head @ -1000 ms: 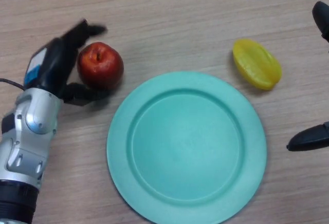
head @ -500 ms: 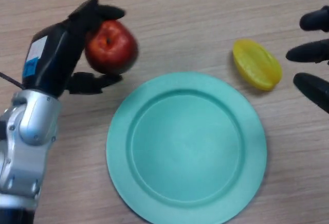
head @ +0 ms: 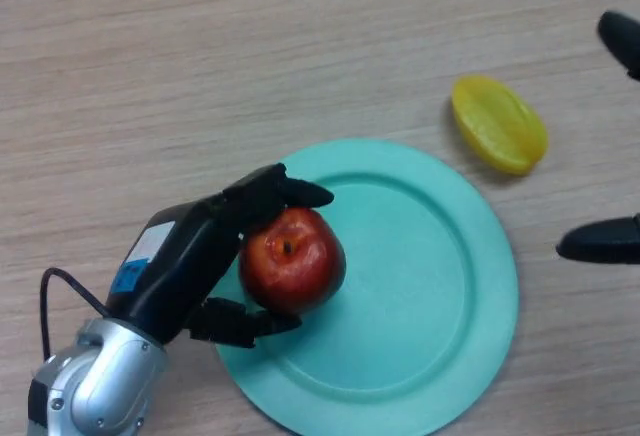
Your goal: Pick up the red apple and place it on the plate
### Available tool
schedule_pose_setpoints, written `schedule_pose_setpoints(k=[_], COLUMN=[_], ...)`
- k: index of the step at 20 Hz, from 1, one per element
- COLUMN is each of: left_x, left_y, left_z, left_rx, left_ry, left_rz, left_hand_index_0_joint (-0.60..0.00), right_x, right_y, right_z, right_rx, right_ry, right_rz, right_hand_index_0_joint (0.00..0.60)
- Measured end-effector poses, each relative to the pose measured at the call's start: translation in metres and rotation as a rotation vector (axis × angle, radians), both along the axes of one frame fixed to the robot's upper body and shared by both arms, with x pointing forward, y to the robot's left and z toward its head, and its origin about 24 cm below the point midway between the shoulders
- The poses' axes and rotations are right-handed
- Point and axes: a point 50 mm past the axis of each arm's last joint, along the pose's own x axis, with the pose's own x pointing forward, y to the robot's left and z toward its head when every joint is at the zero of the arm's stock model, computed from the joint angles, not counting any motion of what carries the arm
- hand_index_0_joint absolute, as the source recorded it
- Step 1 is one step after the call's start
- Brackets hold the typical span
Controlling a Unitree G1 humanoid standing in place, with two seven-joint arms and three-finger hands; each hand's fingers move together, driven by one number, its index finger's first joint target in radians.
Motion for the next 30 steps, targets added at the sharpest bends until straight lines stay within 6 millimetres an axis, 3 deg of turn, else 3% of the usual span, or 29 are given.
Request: schedule_pose_setpoints(k=[1,3,6,10,14,16,20,24,30], left_x=[0.0,0.002,0.001,-0.017,-0.03,-0.038,-0.043,-0.05,-0.053], left_y=[-0.001,-0.002,-0.001,-0.003,0.029,0.038,0.044,0.056,0.055], left_z=[-0.003,-0.001,0.003,0.049,0.089,0.101,0.097,0.097,0.098], left_rx=[0.063,0.027,-0.005,-0.142,-0.45,-0.489,-0.653,-0.694,-0.696], left_ry=[-0.009,-0.011,-0.036,-0.127,-0.066,-0.103,0.062,0.05,0.05], left_rz=[0.007,0.006,0.016,-0.054,-0.041,-0.062,-0.087,-0.039,-0.051], left_hand_index_0_joint=[-0.6,-0.4,-0.003,0.0,0.0,0.0,0.0,0.0,0.0], right_x=[0.001,0.001,0.002,0.004,0.004,0.004,0.004,0.004,0.001], right_y=[0.0,0.0,0.004,0.005,0.007,0.009,0.014,0.014,0.015], right_z=[0.0,0.0,-0.001,0.0,0.0,0.0,0.003,0.003,0.005], right_rx=[0.001,0.002,-0.001,-0.002,-0.005,-0.006,-0.015,-0.015,-0.006], right_ry=[0.001,0.002,0.008,0.002,0.004,0.004,0.0,0.0,-0.015], right_rz=[0.001,0.0,0.019,0.025,0.038,0.044,0.065,0.066,0.05], right_hand_index_0_joint=[0.0,0.0,0.0,0.0,0.0,0.0,0.0,0.0,0.0])
